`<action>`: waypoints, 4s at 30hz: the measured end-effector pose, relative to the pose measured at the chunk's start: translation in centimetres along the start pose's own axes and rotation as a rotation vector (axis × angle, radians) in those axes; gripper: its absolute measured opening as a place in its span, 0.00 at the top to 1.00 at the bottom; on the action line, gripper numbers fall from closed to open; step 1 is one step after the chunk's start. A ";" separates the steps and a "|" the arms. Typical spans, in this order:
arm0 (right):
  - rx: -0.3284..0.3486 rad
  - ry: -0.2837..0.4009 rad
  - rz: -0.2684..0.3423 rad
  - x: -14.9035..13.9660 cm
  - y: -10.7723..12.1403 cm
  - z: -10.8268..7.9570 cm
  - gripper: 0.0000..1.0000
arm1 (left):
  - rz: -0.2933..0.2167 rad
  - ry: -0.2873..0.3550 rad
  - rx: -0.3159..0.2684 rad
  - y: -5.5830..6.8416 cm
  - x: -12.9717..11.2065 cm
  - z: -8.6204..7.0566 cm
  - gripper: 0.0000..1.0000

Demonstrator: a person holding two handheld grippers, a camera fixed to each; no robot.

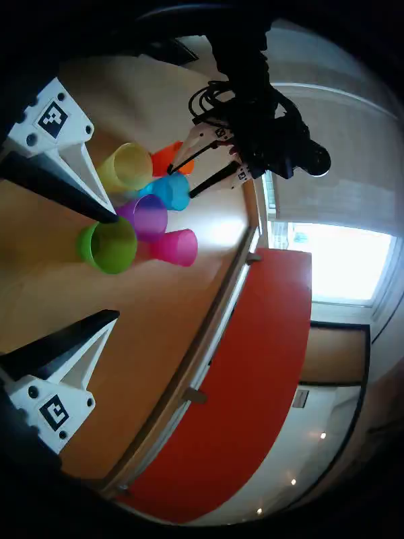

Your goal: Pour water

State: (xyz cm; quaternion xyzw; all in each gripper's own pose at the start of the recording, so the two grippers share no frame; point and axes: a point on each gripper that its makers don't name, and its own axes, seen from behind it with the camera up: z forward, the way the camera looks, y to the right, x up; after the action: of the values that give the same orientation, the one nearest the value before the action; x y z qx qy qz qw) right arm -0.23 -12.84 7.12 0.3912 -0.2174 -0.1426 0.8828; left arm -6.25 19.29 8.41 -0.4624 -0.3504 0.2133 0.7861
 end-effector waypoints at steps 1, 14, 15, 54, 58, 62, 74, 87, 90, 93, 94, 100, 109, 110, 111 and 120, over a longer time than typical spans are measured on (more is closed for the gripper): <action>0.000 0.000 0.000 0.0 0.0 0.0 0.00 | 0.002 -0.001 0.001 0.0 0.0 0.0 0.14; -0.004 -0.002 -0.005 0.0 0.1 0.0 0.00 | 0.008 -0.021 0.006 0.2 -0.4 0.0 0.13; -0.004 -0.002 -0.005 0.0 0.1 0.0 0.00 | 0.007 -0.026 0.004 0.2 -0.5 0.1 0.13; 0.002 -0.015 0.007 -1.1 0.3 0.9 0.00 | 0.000 -0.042 -0.010 0.3 -0.8 2.9 0.14; 0.001 -0.016 0.008 -1.2 0.4 0.9 0.00 | 0.003 -0.043 -0.010 0.3 -0.7 3.1 0.13; 0.001 -0.016 0.008 -1.3 0.4 0.9 0.00 | 0.004 -0.044 -0.011 0.3 -0.6 3.2 0.13; 0.002 -0.016 0.007 -1.2 0.3 0.8 0.00 | 0.014 -0.043 -0.006 0.4 -0.6 3.2 0.14; 0.003 -0.022 0.010 -1.5 0.2 0.9 0.00 | -0.014 -0.020 -0.015 0.3 -0.4 3.0 0.16; 0.005 -0.024 0.007 -1.5 0.2 0.9 0.00 | -0.013 -0.013 -0.014 0.3 -0.1 2.8 0.16; 0.007 -0.025 0.006 -1.4 0.1 1.0 0.00 | -0.013 -0.005 -0.007 0.0 0.1 2.6 0.16; 0.009 -0.026 0.006 -1.5 0.0 1.0 0.00 | -0.014 -0.002 -0.005 -0.1 0.2 2.5 0.16; 0.015 -0.034 0.004 -1.7 -0.3 1.2 0.00 | -0.020 0.024 0.007 -0.4 0.7 1.8 0.15; 0.024 -0.044 0.005 -2.0 -0.5 1.5 0.00 | -0.009 0.066 0.027 -0.6 1.7 0.6 0.16; 0.025 -0.046 0.004 -2.1 -0.5 1.5 0.00 | -0.007 0.072 0.028 -0.6 1.8 0.5 0.15; 0.026 -0.048 0.003 -2.1 -0.6 1.6 0.00 | -0.006 0.079 0.028 -0.5 1.9 0.4 0.15; 0.037 -0.065 0.002 -2.8 -0.8 1.9 0.00 | 0.007 0.142 0.051 -0.4 3.0 -0.8 0.16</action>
State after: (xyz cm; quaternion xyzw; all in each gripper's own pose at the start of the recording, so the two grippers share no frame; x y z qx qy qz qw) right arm -3.62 -13.36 6.87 0.4026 -0.2488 -0.1501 0.8680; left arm -3.65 20.63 9.52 -0.4573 -0.2866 0.1919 0.8197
